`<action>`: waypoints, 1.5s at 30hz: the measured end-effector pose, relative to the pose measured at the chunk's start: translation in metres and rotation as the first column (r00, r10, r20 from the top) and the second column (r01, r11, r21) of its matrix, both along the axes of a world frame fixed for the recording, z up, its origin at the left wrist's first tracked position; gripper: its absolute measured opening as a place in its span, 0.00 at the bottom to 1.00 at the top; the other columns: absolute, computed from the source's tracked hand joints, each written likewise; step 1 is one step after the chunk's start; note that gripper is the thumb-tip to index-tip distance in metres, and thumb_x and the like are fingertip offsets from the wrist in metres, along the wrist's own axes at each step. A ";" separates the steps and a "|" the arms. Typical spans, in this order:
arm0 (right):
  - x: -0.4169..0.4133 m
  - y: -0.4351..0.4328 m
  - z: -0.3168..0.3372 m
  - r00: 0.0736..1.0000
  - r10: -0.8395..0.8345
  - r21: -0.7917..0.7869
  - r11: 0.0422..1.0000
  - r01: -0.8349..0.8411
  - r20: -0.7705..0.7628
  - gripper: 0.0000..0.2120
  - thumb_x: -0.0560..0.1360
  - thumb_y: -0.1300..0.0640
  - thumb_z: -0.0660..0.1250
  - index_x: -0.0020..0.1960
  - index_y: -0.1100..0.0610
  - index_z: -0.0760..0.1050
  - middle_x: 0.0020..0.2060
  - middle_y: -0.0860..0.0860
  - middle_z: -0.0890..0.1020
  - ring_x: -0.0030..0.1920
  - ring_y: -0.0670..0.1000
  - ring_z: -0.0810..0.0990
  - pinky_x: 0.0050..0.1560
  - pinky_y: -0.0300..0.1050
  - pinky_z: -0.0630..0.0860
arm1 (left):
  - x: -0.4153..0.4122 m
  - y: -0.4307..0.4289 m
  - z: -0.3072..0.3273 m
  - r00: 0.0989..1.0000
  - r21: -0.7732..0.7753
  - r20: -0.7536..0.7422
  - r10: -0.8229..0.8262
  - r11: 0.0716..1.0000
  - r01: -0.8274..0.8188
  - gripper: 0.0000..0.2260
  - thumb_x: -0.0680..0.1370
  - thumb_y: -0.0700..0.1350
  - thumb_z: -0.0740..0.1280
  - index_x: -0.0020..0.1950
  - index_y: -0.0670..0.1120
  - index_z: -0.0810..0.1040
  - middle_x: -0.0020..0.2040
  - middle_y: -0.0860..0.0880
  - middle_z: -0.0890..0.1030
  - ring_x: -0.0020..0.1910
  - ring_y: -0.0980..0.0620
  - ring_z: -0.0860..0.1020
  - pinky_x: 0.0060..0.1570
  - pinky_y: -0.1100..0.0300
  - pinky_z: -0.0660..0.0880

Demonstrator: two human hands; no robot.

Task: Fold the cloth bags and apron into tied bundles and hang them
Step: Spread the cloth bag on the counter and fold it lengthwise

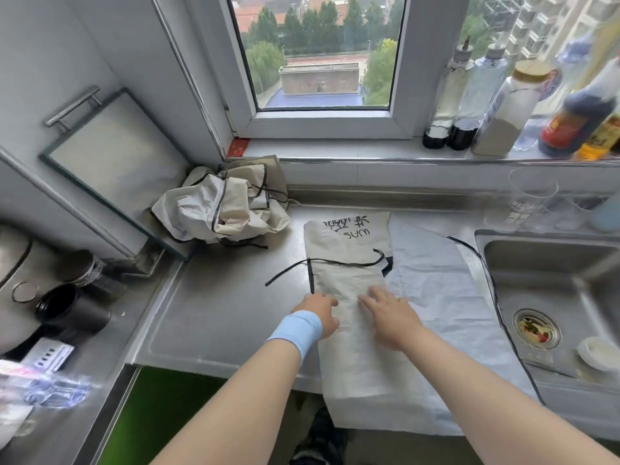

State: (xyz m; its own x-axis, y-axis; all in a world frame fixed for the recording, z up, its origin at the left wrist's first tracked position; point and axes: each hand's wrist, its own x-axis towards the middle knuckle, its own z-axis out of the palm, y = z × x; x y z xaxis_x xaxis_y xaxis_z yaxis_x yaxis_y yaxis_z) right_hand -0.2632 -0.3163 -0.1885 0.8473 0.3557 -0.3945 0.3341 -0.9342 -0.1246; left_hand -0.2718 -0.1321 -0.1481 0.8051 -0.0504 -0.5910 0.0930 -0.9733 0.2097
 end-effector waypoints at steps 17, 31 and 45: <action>0.145 0.030 -0.022 0.984 -0.145 -0.029 0.989 0.148 0.100 0.12 0.74 0.60 0.62 0.54 0.50 0.78 0.54 0.51 0.78 0.52 0.57 0.80 0.46 0.46 0.75 | 0.139 0.023 -0.036 0.990 -0.121 0.107 -0.089 0.987 0.102 0.22 0.75 0.44 0.63 0.68 0.54 0.68 0.66 0.51 0.70 0.59 0.46 0.75 0.57 0.52 0.74; 0.288 0.067 0.014 0.772 -0.611 0.435 0.656 0.618 -0.176 0.08 0.73 0.55 0.61 0.40 0.47 0.77 0.43 0.47 0.86 0.46 0.53 0.84 0.51 0.49 0.80 | 0.251 0.074 -0.005 0.719 -0.517 0.479 0.504 0.824 -0.233 0.23 0.75 0.35 0.64 0.70 0.48 0.70 0.71 0.48 0.66 0.64 0.52 0.72 0.61 0.67 0.63; 0.209 0.028 -0.036 0.946 -0.194 0.280 0.953 0.118 0.260 0.22 0.68 0.52 0.66 0.62 0.52 0.76 0.65 0.55 0.74 0.66 0.58 0.73 0.62 0.57 0.71 | 0.216 0.040 -0.076 0.986 0.106 0.035 -0.162 0.982 0.158 0.49 0.71 0.67 0.65 0.78 0.52 0.36 0.78 0.48 0.32 0.76 0.46 0.32 0.74 0.41 0.40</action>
State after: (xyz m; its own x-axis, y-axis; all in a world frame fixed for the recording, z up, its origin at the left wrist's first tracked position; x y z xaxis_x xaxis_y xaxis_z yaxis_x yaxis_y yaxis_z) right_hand -0.0538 -0.2880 -0.2242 0.9626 0.2672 -0.0449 0.2434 -0.9257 -0.2896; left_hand -0.0560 -0.0924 -0.2240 0.8164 -0.1219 -0.5645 -0.0729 -0.9914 0.1086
